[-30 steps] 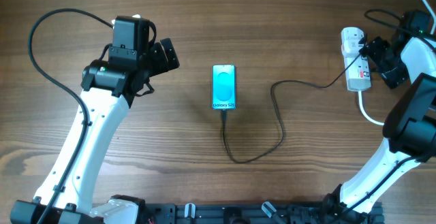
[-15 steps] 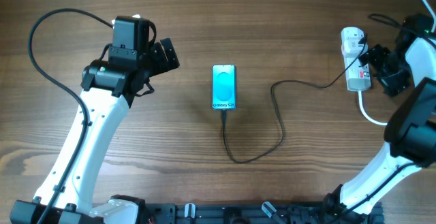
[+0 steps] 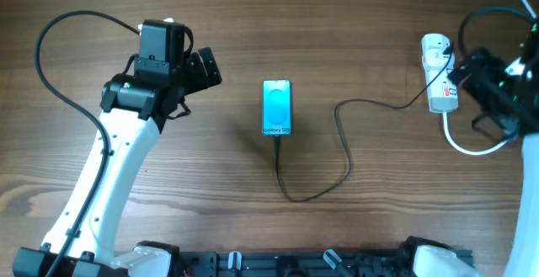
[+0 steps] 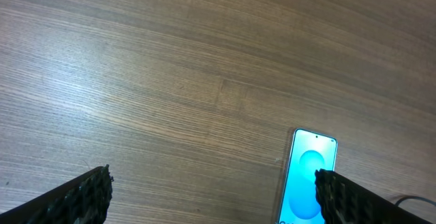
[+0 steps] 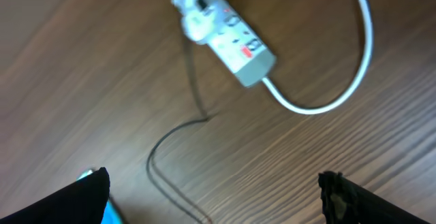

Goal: Plug charger to phone and switch on socket
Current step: 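Lift the right gripper away from the power strip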

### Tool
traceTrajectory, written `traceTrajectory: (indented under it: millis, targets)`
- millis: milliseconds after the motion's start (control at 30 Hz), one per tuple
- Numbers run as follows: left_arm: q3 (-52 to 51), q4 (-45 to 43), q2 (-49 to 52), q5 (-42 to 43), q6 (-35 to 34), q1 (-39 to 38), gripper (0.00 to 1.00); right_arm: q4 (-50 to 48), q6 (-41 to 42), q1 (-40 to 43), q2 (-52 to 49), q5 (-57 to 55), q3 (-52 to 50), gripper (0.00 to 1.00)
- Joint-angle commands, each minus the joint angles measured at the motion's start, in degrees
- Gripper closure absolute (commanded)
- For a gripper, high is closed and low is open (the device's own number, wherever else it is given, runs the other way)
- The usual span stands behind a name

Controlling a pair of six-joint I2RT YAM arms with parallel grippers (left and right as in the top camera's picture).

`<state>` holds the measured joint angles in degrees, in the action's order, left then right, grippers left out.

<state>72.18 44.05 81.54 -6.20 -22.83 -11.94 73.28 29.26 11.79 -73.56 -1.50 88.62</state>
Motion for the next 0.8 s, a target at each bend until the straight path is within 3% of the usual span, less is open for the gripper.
traceTrajectory:
  millis: [0, 100, 300, 767]
  targets:
    - [0.2, 0.0, -0.1, -1.0, -0.3, -0.1, 0.0, 1.9, -0.7, -7.4, 5.8, -1.7, -0.2, 0.0]
    - [0.2, 0.0, -0.1, -1.0, -0.3, -0.1, 0.0, 2.8, -0.8, -12.2, 12.8, -2.6, -2.5, 0.0]
    - [0.2, 0.0, -0.1, -1.0, -0.3, -0.1, 0.0, 3.3, -0.6, -13.3, 24.2, -0.1, -14.6, 0.0]
    - [0.2, 0.0, -0.1, -1.0, -0.3, -0.1, 0.0, 4.4, -1.2, -13.3, 16.1, 2.4, -16.0, 0.0]
